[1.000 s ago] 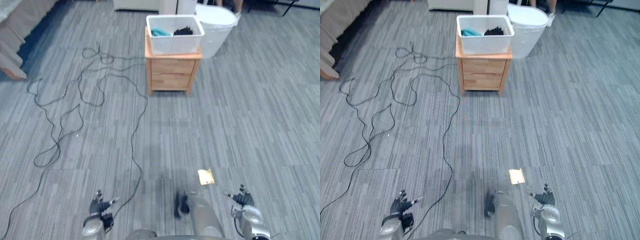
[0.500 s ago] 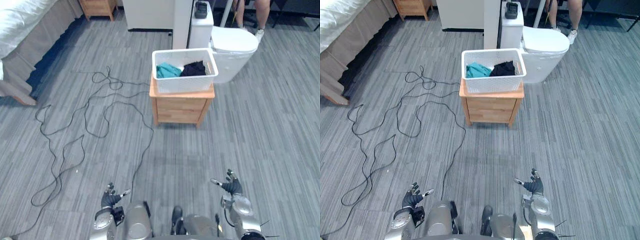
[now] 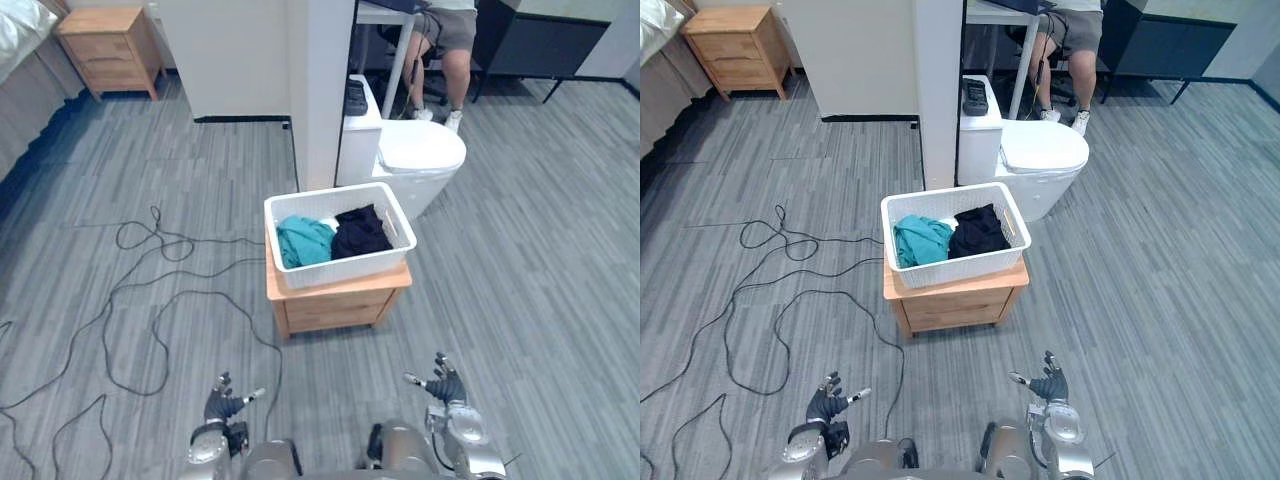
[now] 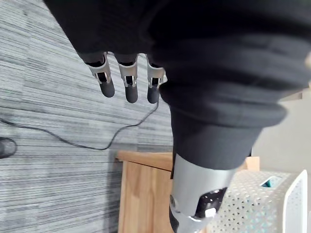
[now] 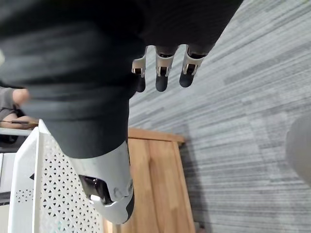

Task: Pick up the laundry basket with both hands and put the clothes into the washing machine.

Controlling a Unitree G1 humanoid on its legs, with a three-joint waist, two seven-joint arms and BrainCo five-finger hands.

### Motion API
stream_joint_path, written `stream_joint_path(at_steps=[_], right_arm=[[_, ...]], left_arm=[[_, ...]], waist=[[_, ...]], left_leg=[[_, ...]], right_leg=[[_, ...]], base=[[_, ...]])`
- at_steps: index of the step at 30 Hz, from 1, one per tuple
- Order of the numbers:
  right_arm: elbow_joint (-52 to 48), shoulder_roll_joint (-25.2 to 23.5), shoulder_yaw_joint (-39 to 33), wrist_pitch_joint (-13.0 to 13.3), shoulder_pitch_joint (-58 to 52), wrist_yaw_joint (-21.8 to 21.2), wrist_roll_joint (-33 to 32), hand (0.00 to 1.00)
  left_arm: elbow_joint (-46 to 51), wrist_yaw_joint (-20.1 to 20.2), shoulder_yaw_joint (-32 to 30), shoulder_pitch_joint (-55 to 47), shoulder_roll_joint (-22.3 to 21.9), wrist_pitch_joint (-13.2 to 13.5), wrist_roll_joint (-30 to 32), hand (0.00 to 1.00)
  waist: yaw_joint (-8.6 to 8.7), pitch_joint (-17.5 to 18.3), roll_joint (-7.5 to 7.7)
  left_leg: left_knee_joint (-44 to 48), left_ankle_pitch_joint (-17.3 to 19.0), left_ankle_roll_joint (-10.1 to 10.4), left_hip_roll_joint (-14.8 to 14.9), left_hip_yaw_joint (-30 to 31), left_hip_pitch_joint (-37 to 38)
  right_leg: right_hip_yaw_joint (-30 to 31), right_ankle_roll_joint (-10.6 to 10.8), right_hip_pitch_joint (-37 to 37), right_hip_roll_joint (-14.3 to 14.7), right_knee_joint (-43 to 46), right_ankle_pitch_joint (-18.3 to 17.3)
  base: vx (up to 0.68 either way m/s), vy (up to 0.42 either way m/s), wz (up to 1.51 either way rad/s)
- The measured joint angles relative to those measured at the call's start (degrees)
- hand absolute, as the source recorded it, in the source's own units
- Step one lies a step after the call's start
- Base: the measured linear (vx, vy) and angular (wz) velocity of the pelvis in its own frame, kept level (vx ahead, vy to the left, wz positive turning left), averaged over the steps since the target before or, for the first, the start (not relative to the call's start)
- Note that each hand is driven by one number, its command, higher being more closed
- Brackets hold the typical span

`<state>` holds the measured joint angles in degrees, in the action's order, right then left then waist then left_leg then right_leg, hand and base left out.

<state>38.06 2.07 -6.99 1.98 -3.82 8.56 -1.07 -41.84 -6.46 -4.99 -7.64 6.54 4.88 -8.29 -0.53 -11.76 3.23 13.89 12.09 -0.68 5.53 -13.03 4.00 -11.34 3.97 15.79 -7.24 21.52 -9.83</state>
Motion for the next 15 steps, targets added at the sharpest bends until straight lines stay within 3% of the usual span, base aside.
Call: stream_joint_path(at_steps=[1, 2, 4, 6, 7, 8, 9, 11, 13, 14, 15], right_arm=[[1.0, 0.4, 0.0, 0.0, -0.8, 0.0, 0.1, 0.00], [3.1, 1.9, -0.1, -0.4, -0.2, 0.0, 0.3, 0.00], [3.0, 1.7, -0.6, -0.5, -0.6, 0.0, 0.7, 0.00], [0.5, 1.0, -0.9, -0.7, -2.5, -0.2, 0.7, 0.00], [-1.2, 0.6, -0.9, -0.7, -3.9, -0.1, 0.6, 0.00], [-2.5, 0.5, -0.9, -0.7, -4.2, 0.0, 0.4, 0.00], [-3.1, 0.5, -0.9, -0.7, -4.2, 0.0, 0.3, 0.00], [-5.0, 0.3, -1.5, -0.4, -4.0, 0.1, -0.3, 0.00], [-5.3, 0.4, -2.7, -0.3, -3.4, 0.3, -0.6, 0.00], [-5.5, 0.7, -3.9, -0.3, -3.3, 0.3, -0.6, 0.00], [-5.3, 0.3, -4.4, -0.5, -3.3, 0.3, -0.6, 0.00]], left_arm=[[-1.1, 0.0, -0.2, -0.2, 0.5, 0.0, 0.1, 0.00], [-2.6, -0.1, -0.3, -0.1, -0.9, -0.2, 0.1, 0.00], [-2.5, 0.0, -0.7, -0.7, -2.0, 0.0, 0.1, 0.00], [-2.3, 0.1, -2.1, -0.2, -3.6, 0.0, 0.1, 0.00], [-1.5, 0.1, -2.4, -0.5, -4.3, 0.0, 0.1, 0.00], [-0.8, 0.2, -2.3, -1.1, -4.8, 0.0, 0.1, 0.00], [-0.8, 0.2, -2.3, -1.3, -4.9, -0.1, 0.1, 0.00], [-0.2, 0.2, -2.3, -1.2, -5.2, -0.1, 0.1, 0.00], [-0.2, 0.2, -2.3, -1.1, -5.6, -0.1, 0.1, 0.00], [-0.2, 0.2, -2.3, -1.2, -5.8, -0.1, 0.1, 0.00], [-0.5, 0.2, -2.5, -1.0, -5.4, -0.2, 0.1, 0.00]], waist=[[0.28, 0.5, 1.62], [-0.04, 0.3, -0.91], [-0.04, 0.3, -1.99], [0.11, 0.1, -2.29], [-0.25, 0.0, -2.34], [-0.46, -0.1, -2.24], [-0.46, -0.2, -2.07], [-0.57, 0.2, -1.71], [-0.67, 0.4, -2.14], [-0.62, 0.8, -2.99], [-0.80, 1.0, -2.24]], left_leg=[[0.2, 1.9, 3.0, -0.9, 1.6, 1.5], [0.2, 3.0, 4.4, 0.7, 2.8, 2.3], [2.9, 2.9, 4.8, 2.2, 3.8, 2.4], [14.5, 2.4, 5.7, 4.3, 6.2, -2.2], [24.7, 0.4, 8.4, 6.5, 7.2, -6.1], [31.8, 1.0, 8.1, 8.9, 7.2, -9.2], [33.1, 1.4, 7.5, 9.2, 6.7, -10.4], [27.2, 2.4, 5.8, 8.9, 4.2, -13.0], [18.7, 2.2, 5.8, 7.8, 4.4, -13.3], [9.6, -0.9, 5.8, 6.8, 5.1, -12.7], [8.7, -1.4, 5.6, 6.0, 4.5, -11.9]], right_leg=[[3.1, -1.1, -0.7, 0.3, -5.0, 11.0], [3.0, -3.1, -1.0, 1.8, -2.3, 9.6], [1.9, -3.7, -1.4, 2.3, -0.5, 5.5], [-0.2, -4.4, -3.9, 2.8, 0.2, 2.7], [-1.5, -5.1, -6.6, 3.6, 0.0, 1.4], [-2.1, -5.8, -9.1, 4.5, -0.9, 0.5], [-2.4, -5.9, -10.0, 4.6, -1.4, 0.3], [-2.5, -5.7, -11.9, 4.6, -3.6, 0.2], [-2.4, -5.5, -12.0, 4.5, -3.8, 0.3], [-2.2, -4.5, -12.0, 4.7, -3.6, 0.1], [-1.4, -3.9, -12.0, 4.2, -3.9, 0.2]], base=[[0.47, -0.220, 0.26], [0.38, -0.180, 0.20], [0.38, -0.225, 0.18], [0.30, -0.239, 0.47], [0.27, -0.196, 0.30], [0.27, -0.163, 0.18], [0.21, -0.103, 0.08], [0.19, -0.039, 0.06], [0.21, 0.075, -0.05], [0.24, 0.166, -0.13], [0.22, 0.159, -0.09]])
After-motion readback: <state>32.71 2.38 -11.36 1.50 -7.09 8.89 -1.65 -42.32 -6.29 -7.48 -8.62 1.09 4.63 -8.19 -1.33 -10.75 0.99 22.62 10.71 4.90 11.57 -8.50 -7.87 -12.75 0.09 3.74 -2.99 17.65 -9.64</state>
